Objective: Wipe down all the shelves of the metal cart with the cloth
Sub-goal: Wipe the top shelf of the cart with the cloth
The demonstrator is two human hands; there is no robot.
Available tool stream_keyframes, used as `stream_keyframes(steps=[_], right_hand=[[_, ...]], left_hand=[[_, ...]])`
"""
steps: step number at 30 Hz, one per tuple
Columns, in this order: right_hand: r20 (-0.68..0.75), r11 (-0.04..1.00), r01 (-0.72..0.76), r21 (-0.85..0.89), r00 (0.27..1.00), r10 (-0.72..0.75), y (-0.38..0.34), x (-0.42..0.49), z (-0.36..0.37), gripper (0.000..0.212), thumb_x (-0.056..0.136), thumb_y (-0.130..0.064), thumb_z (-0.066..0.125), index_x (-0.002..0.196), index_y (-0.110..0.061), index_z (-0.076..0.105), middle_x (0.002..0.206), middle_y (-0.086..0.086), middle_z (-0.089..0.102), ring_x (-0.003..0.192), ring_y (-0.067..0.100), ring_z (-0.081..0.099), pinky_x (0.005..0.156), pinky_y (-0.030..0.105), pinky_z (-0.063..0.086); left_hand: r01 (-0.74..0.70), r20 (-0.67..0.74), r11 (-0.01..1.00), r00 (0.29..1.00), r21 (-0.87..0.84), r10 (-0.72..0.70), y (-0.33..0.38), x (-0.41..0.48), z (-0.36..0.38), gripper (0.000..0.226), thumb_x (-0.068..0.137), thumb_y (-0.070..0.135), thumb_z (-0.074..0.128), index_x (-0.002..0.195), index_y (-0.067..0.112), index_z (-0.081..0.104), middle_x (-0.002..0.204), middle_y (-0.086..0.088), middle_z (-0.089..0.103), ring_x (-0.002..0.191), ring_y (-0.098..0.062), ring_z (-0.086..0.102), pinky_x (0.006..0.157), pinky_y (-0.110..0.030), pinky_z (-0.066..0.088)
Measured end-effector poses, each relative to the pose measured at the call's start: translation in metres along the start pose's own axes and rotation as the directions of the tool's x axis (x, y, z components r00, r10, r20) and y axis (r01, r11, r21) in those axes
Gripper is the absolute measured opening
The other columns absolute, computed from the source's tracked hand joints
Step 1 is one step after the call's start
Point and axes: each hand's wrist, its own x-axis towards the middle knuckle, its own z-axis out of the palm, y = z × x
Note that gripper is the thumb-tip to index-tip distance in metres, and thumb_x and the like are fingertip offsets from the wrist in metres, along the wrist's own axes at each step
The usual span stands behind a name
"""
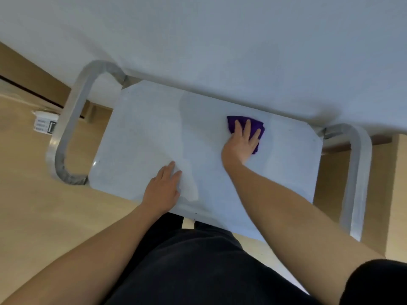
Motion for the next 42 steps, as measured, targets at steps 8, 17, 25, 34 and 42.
stream_keyframes(steps=[8, 17, 25, 34, 42], right_hand=[[0.321, 0.500, 0.865, 0.051, 0.460, -0.828, -0.026, -0.071, 0.033, 0.041, 0.099, -0.011, 0.047, 0.137, -0.025, 0.056, 0.153, 0.002, 0.041, 0.148, 0.036, 0.024, 0.121, 0.046, 0.022], [-0.002, 0.997, -0.062, 0.039, 0.998, 0.062, -0.068, -0.112, 0.045, 0.054, 0.100, -0.010, 0.038, 0.149, -0.031, 0.033, 0.163, -0.005, 0.016, 0.152, 0.030, 0.004, 0.124, 0.044, 0.009], [0.217, 0.801, 0.597, -0.053, 0.789, -0.574, -0.072, -0.177, 0.074, 0.052, 0.098, -0.013, 0.050, 0.145, -0.033, 0.042, 0.160, -0.003, 0.028, 0.151, 0.031, 0.014, 0.117, 0.044, 0.029], [-0.040, 0.994, -0.025, -0.102, 0.999, 0.021, -0.084, -0.170, 0.072, 0.060, 0.096, -0.007, 0.038, 0.152, -0.027, 0.028, 0.162, -0.001, 0.020, 0.152, 0.025, 0.008, 0.124, 0.046, 0.005], [0.275, 0.768, 0.618, -0.169, 0.778, -0.566, -0.085, -0.161, 0.075, 0.052, 0.098, -0.013, 0.050, 0.144, -0.037, 0.042, 0.160, -0.006, 0.028, 0.150, 0.032, 0.018, 0.115, 0.047, 0.033]], left_hand=[[-0.022, -0.026, 0.998, 0.999, 0.053, 0.024, -0.061, -0.017, -0.010, 0.053, 0.087, 0.018, 0.052, 0.139, 0.015, 0.044, 0.155, -0.010, 0.028, 0.139, -0.029, 0.031, 0.099, -0.043, 0.046], [-0.213, 0.017, 0.973, 0.977, 0.085, 0.212, -0.124, -0.029, -0.015, 0.063, 0.085, 0.015, 0.051, 0.146, 0.019, 0.035, 0.160, -0.004, 0.015, 0.146, -0.022, 0.019, 0.103, -0.039, 0.041], [-0.343, 0.007, 0.939, 0.940, 0.032, 0.342, -0.161, -0.030, -0.013, 0.063, 0.087, 0.014, 0.051, 0.147, 0.017, 0.035, 0.159, -0.003, 0.019, 0.144, -0.020, 0.023, 0.107, -0.038, 0.040], [-0.390, -0.012, 0.920, 0.921, -0.043, 0.390, -0.184, -0.031, -0.005, 0.059, 0.089, 0.017, 0.048, 0.147, 0.019, 0.034, 0.161, 0.000, 0.015, 0.147, -0.017, 0.018, 0.105, -0.032, 0.042], [-0.371, -0.044, 0.926, 0.928, -0.061, 0.369, -0.186, -0.027, -0.005, 0.055, 0.090, 0.020, 0.050, 0.144, 0.019, 0.039, 0.159, -0.001, 0.020, 0.144, -0.018, 0.023, 0.109, -0.032, 0.037]])
